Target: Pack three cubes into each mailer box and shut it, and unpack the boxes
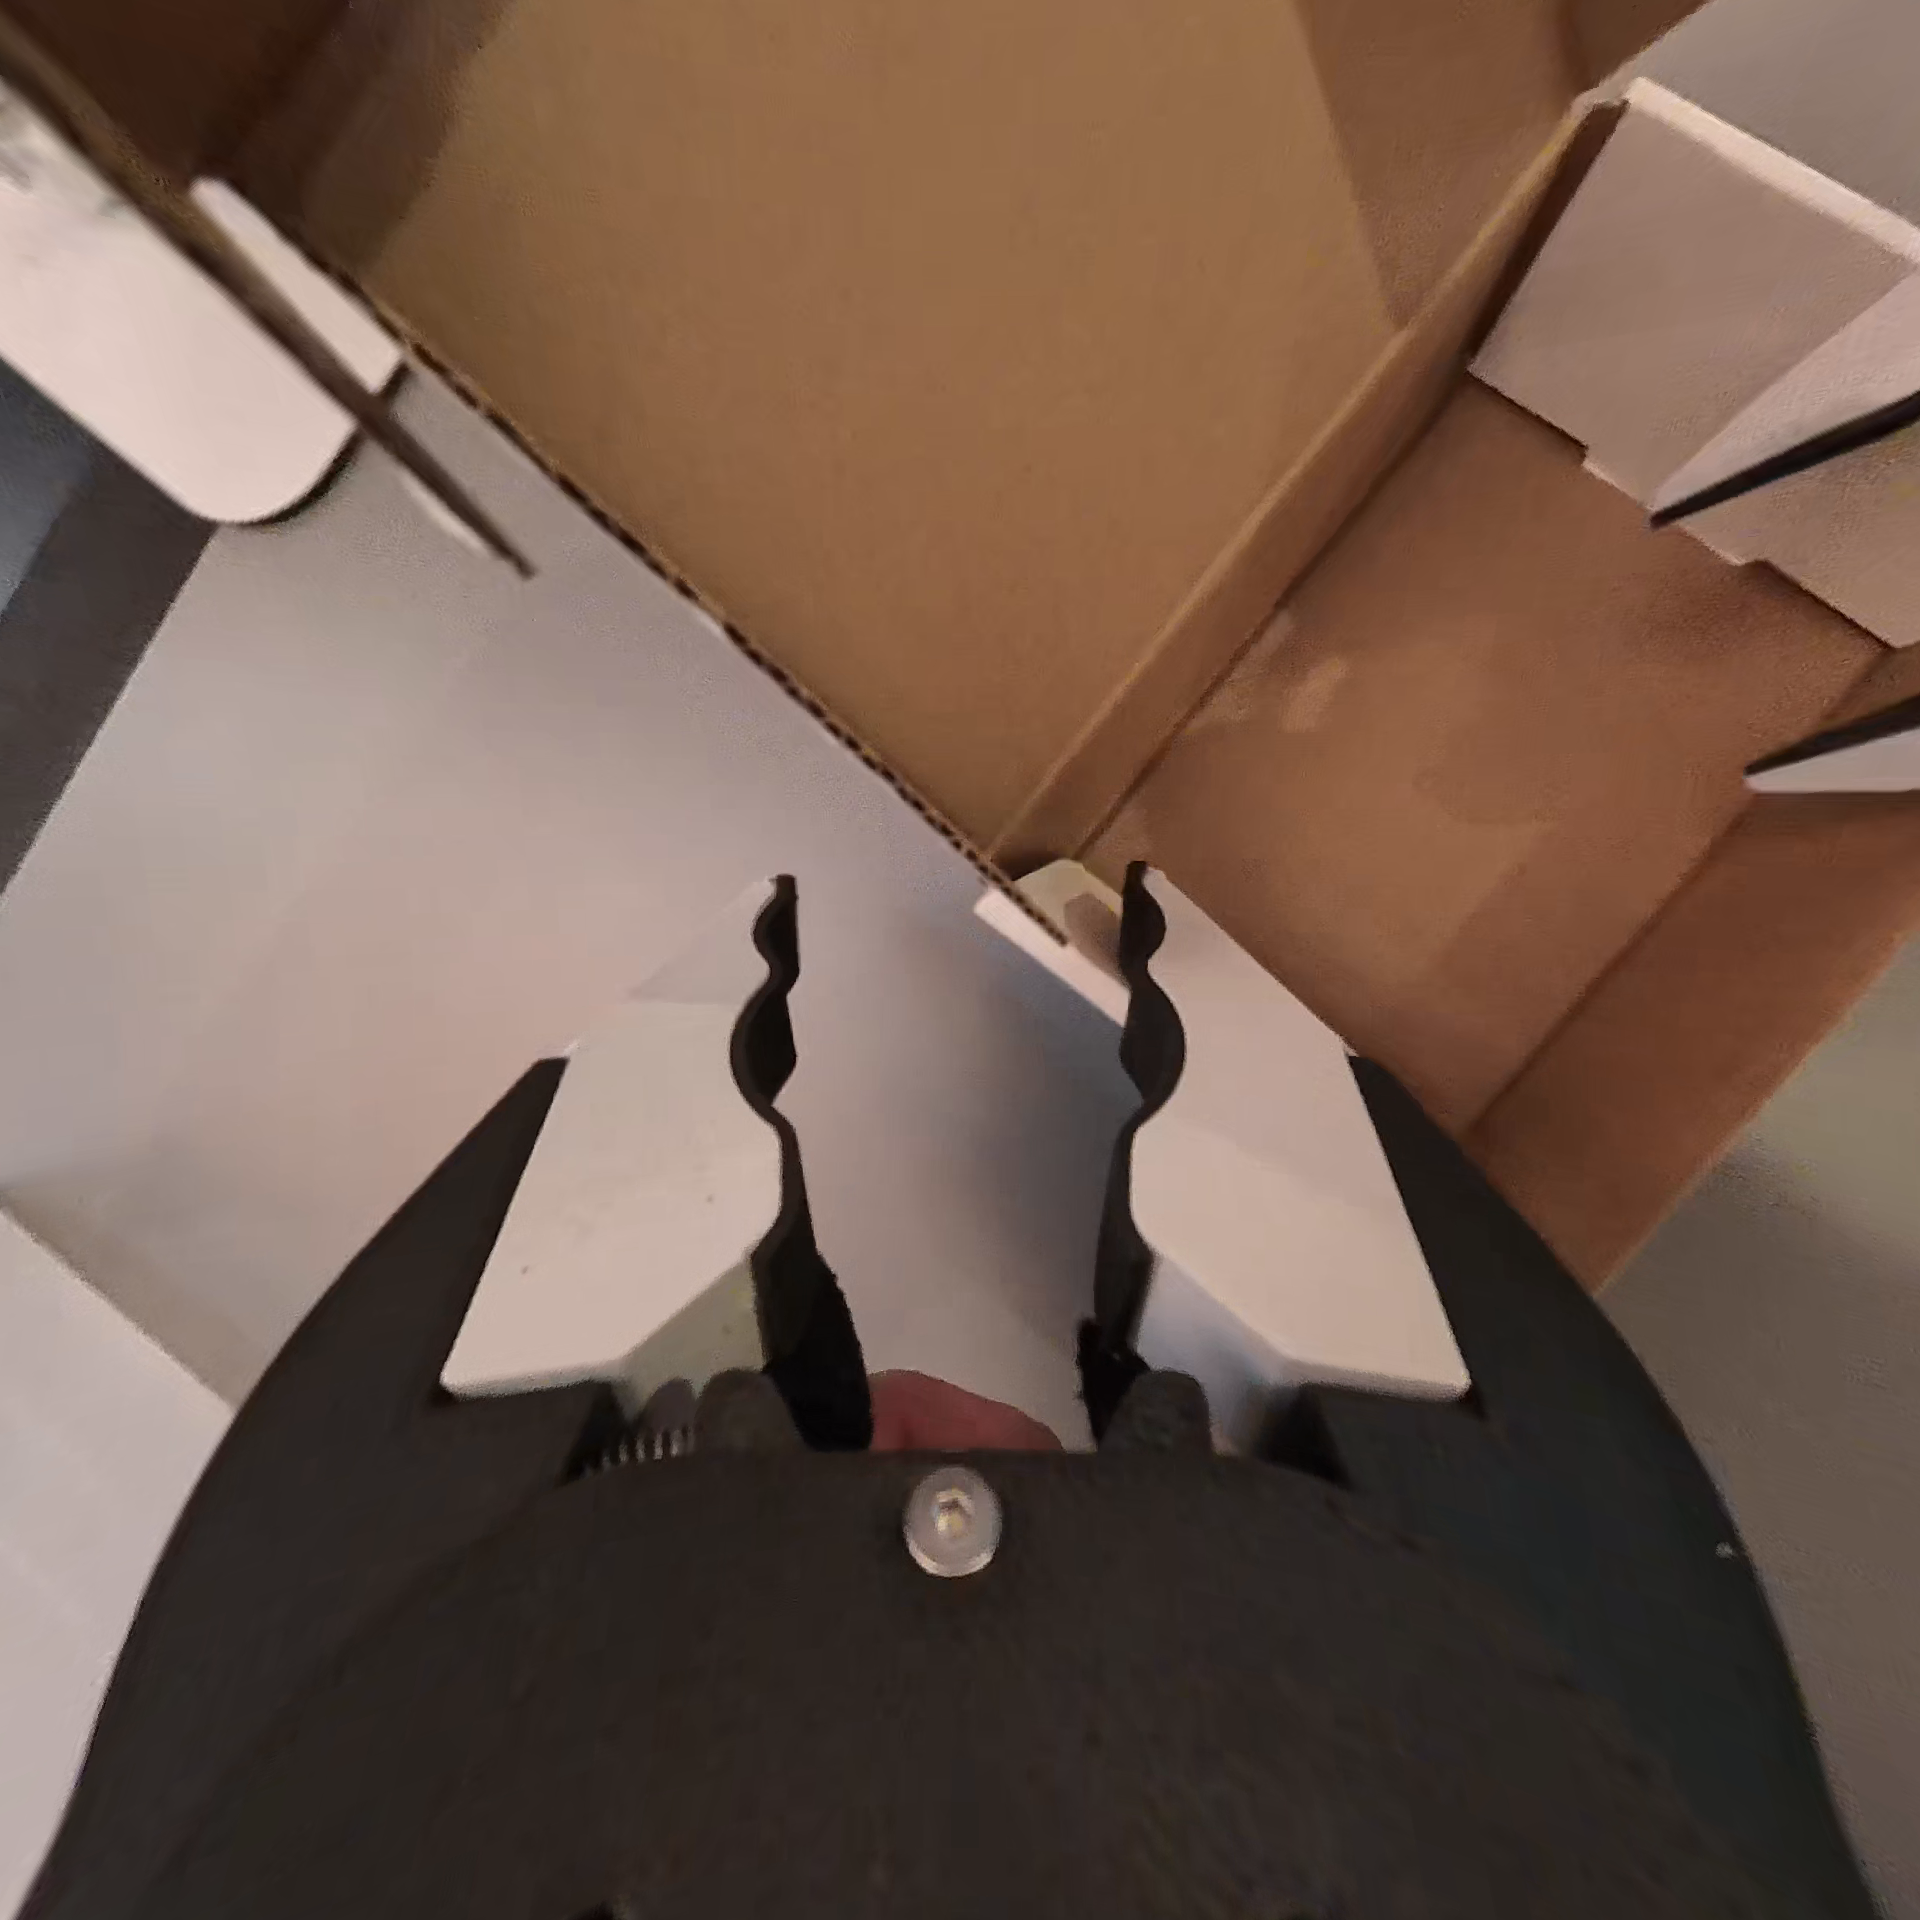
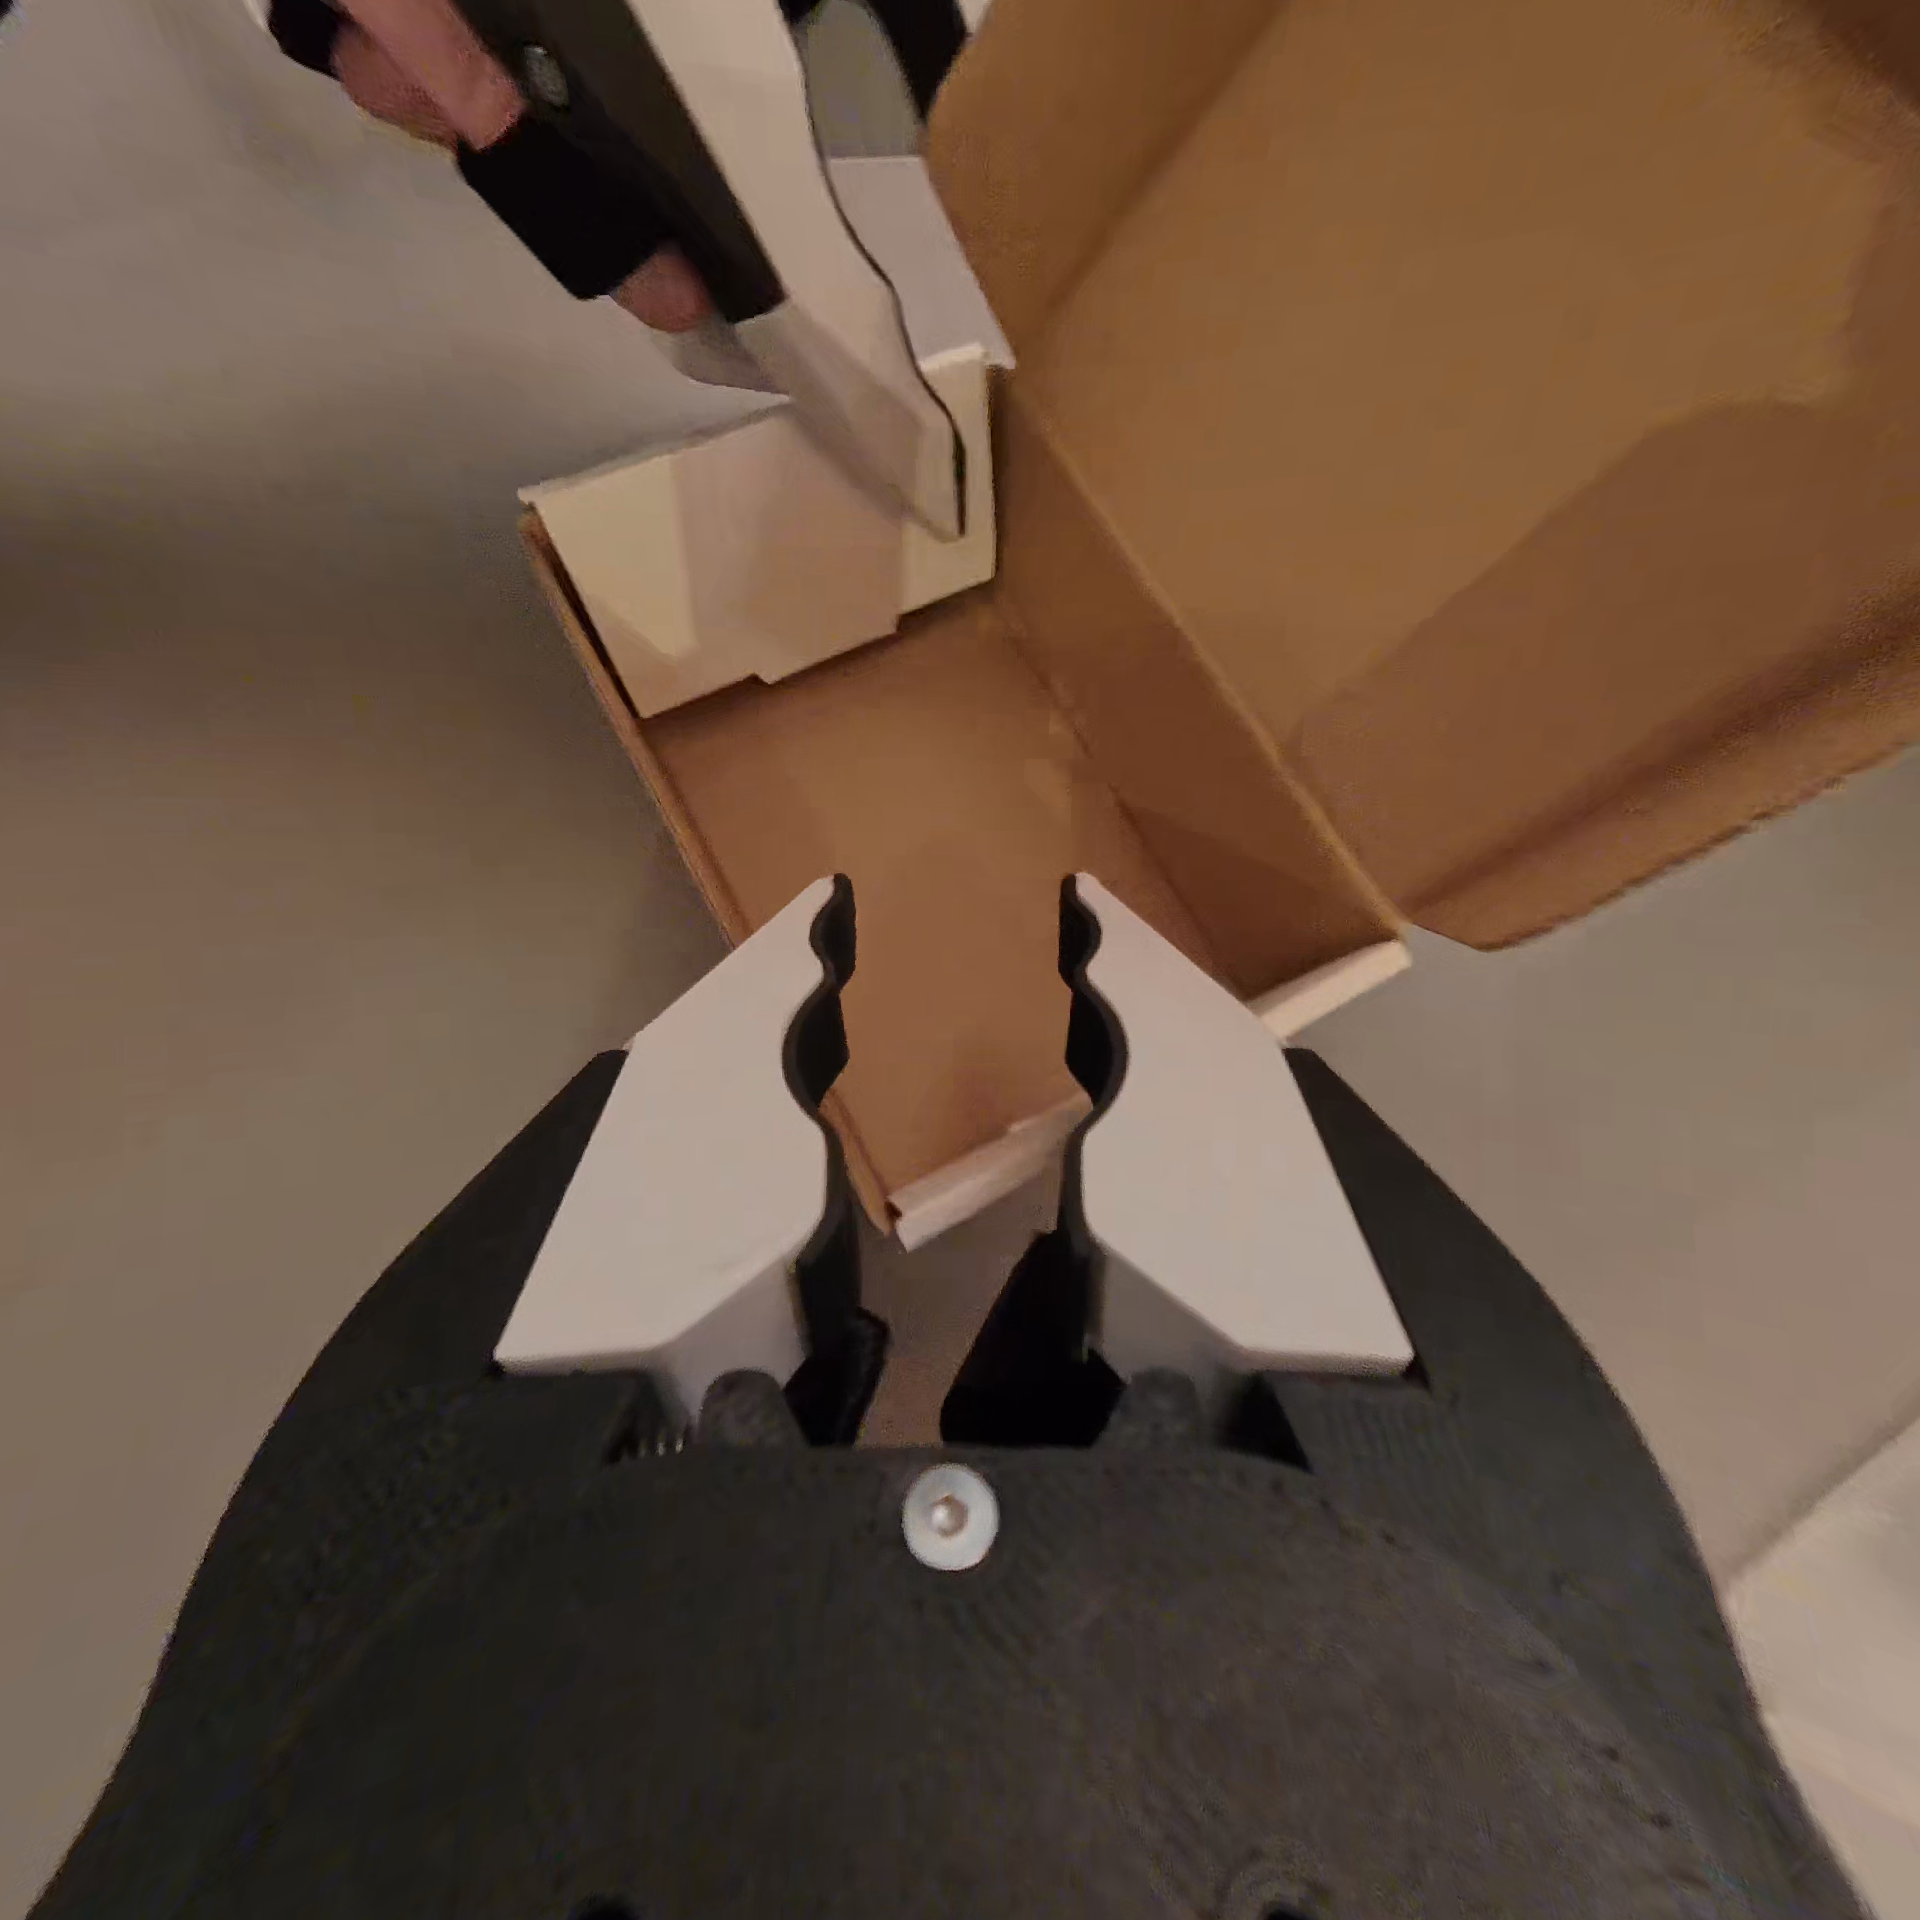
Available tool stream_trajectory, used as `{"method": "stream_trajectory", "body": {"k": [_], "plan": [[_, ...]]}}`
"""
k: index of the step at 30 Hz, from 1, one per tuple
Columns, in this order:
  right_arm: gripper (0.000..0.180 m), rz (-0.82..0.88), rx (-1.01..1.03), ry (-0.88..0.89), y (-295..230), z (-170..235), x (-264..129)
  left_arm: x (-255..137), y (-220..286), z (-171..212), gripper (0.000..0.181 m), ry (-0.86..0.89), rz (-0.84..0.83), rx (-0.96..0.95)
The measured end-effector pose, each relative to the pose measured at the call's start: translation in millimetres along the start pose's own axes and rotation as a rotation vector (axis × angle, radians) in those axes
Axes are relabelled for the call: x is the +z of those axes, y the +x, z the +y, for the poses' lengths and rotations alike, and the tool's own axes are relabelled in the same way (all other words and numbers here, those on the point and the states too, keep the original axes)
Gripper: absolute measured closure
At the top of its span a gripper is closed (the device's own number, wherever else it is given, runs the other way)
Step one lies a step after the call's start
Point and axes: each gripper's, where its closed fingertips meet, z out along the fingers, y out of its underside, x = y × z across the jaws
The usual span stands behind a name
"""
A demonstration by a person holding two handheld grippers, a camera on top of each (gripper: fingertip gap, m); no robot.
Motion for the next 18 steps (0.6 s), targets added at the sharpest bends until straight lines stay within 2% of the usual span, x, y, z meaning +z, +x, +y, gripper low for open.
{"method": "stream_trajectory", "body": {"k": [1,5,8,9,13,18], "plan": [[0.141,0.024,0.005,0.02,0.2,-2.2,2.0,-2.8,-3.8,1.1,0.115,0.001,-0.026,0.002],[0.143,0.077,0.011,0.06,-0.1,-9.8,7.6,-18.3,6.0,1.9,0.107,0.0,0.011,-0.048],[0.144,0.1,0.018,0.069,0.0,-14.2,11.8,-16.7,14.7,9.8,0.106,-0.086,0.021,-0.06],[0.144,0.106,0.016,0.072,-0.2,-15.5,13.1,-13.3,13.2,15.1,0.109,-0.135,-0.009,-0.043],[0.144,0.127,0.014,0.085,-0.5,-17.6,14.4,-9.9,10.0,22.4,0.15,-0.257,-0.064,-0.001],[0.147,0.141,0.0,0.089,-3.7,-20.1,15.7,-7.7,4.2,21.9,0.156,-0.34,-0.104,0.062]]}}
